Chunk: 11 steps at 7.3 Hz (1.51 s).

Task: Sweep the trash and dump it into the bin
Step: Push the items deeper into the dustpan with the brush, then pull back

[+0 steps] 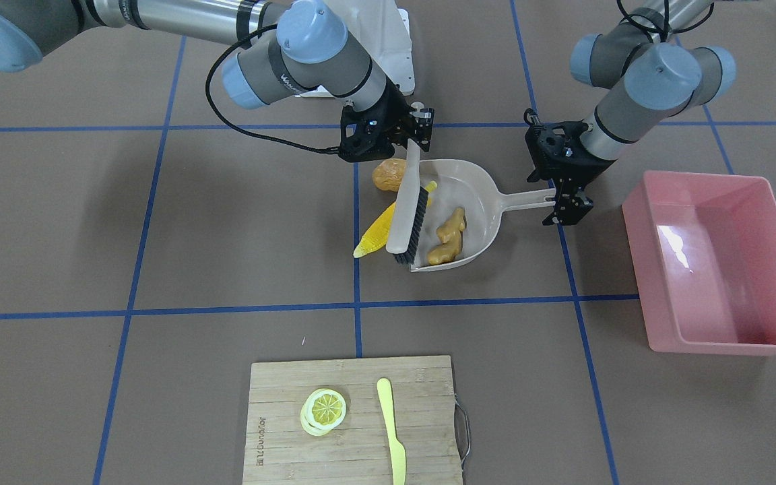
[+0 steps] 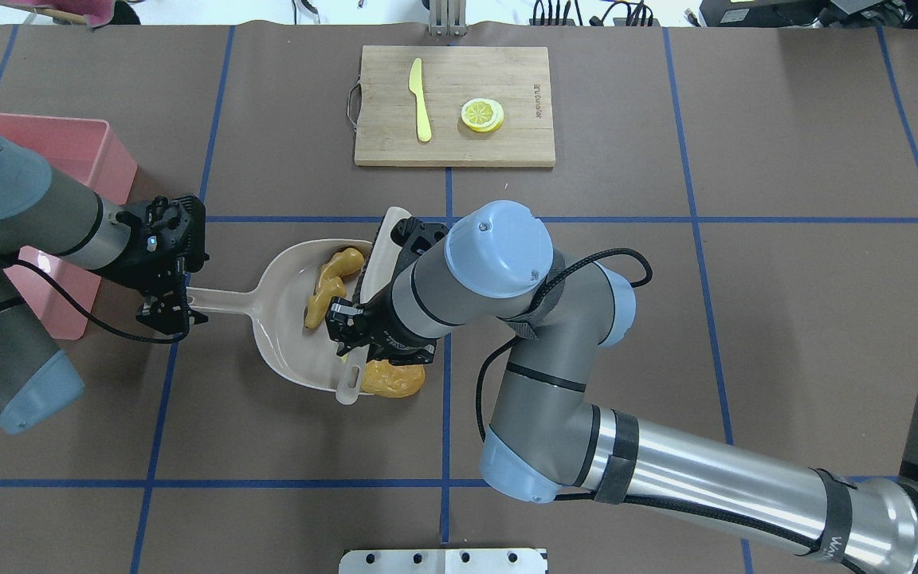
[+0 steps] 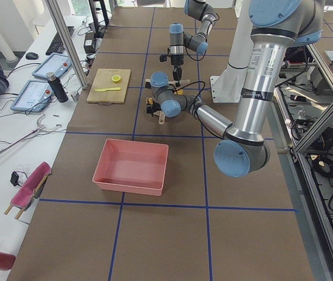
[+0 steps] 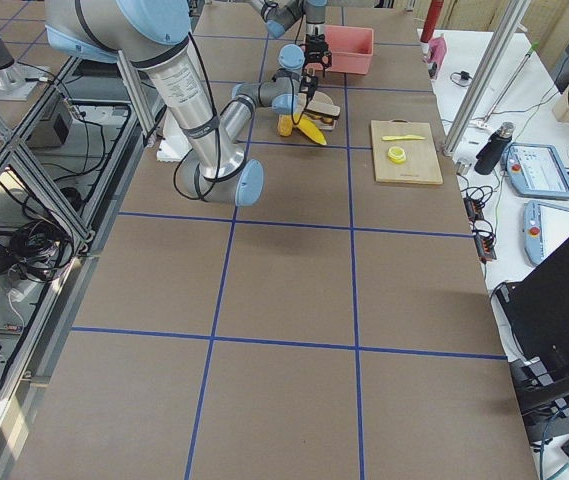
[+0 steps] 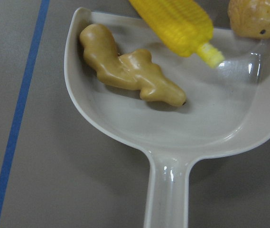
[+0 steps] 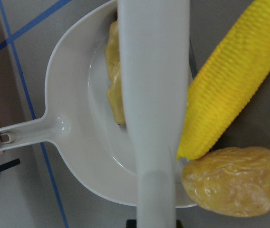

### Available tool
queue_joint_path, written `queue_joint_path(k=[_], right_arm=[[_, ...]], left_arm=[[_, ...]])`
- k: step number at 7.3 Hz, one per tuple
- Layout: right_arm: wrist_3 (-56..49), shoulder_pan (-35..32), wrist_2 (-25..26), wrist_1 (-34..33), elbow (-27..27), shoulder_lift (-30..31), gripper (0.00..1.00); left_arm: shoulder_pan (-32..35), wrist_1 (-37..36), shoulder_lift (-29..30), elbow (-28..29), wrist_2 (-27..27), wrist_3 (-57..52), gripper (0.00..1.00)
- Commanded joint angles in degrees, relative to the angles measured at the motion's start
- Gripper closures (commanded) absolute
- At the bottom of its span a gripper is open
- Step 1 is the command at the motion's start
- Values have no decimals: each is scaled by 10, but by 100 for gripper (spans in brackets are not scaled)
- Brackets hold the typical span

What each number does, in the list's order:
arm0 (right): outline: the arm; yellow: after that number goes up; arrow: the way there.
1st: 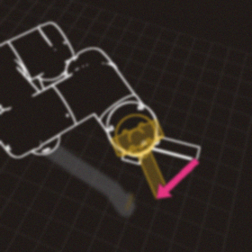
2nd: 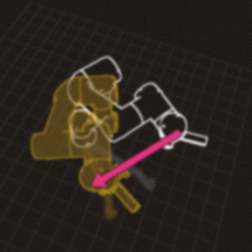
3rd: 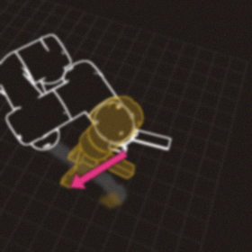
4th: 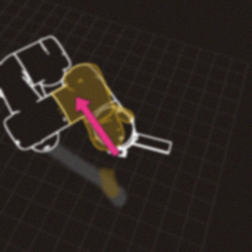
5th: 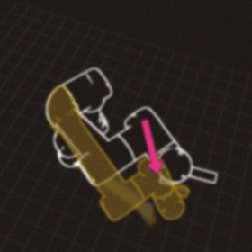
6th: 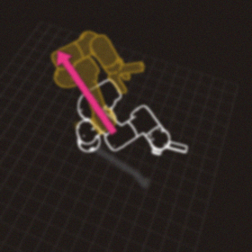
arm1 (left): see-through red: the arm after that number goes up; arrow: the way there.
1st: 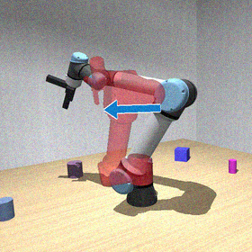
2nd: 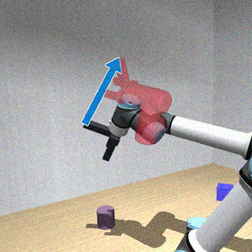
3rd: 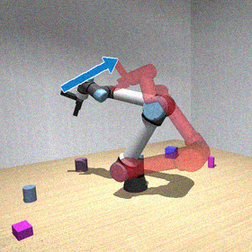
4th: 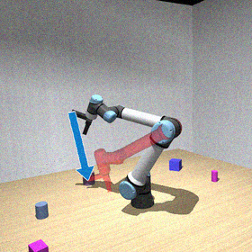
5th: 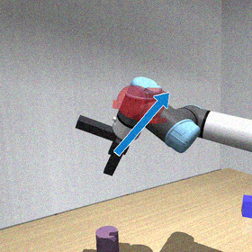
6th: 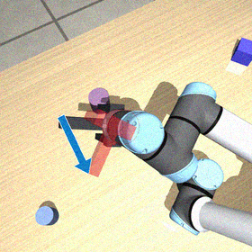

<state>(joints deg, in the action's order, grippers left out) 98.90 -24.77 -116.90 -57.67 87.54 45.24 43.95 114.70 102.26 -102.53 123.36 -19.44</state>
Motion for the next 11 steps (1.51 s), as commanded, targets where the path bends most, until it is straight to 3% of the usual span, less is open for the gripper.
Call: queue_joint_path(k=[1,3,4,5,6,11], right_arm=[[-23,-35,-69,-84,33,16,100],[-182,-72,-124,-321,151,55,100],[-245,-70,-114,-405,185,75,100],[-285,-57,-86,-446,184,82,100],[-313,-42,-49,-473,177,84,100],[-342,-31,-6,-458,38,9,100]], left_arm=[[-1,0,-1,7,0,0,7],[-3,0,0,10,0,1,8],[-4,0,0,10,0,1,9],[-3,-1,-1,10,0,2,11],[-4,0,-1,10,0,2,11],[-3,0,-1,9,2,1,11]])
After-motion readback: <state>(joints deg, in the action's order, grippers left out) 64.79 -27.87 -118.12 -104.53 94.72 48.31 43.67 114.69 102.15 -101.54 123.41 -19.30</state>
